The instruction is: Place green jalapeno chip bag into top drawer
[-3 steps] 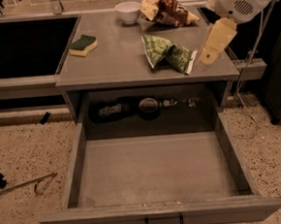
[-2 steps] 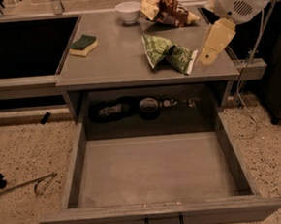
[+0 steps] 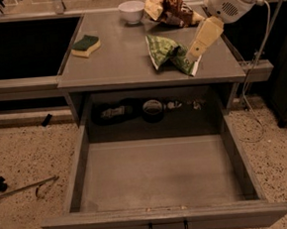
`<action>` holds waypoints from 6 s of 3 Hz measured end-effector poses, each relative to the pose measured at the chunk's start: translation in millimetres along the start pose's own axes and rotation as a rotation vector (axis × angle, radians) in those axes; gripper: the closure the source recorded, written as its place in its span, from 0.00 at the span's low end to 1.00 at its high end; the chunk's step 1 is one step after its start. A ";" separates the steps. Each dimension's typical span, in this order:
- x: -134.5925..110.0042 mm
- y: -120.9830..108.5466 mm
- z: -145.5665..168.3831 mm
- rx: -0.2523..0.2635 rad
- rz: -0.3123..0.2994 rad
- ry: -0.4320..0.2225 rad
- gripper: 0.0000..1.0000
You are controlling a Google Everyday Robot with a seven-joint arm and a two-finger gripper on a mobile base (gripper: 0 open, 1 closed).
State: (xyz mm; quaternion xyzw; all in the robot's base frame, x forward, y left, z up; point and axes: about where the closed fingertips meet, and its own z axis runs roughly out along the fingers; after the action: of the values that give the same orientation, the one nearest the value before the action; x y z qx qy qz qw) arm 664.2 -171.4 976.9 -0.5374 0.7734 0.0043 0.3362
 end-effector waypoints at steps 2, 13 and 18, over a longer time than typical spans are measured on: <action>-11.7 -59.2 88.5 0.016 0.062 -0.080 0.00; 58.3 136.3 12.1 -0.245 0.218 -0.036 1.00; 112.9 234.4 196.0 -0.358 0.507 -0.202 1.00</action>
Offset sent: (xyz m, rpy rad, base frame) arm 0.1487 0.0197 -0.0559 0.1401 -0.0272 -0.0470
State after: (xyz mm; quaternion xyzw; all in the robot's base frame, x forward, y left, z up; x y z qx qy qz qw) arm 547.6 -93.8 682.8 -0.3753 0.8322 0.2772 0.2996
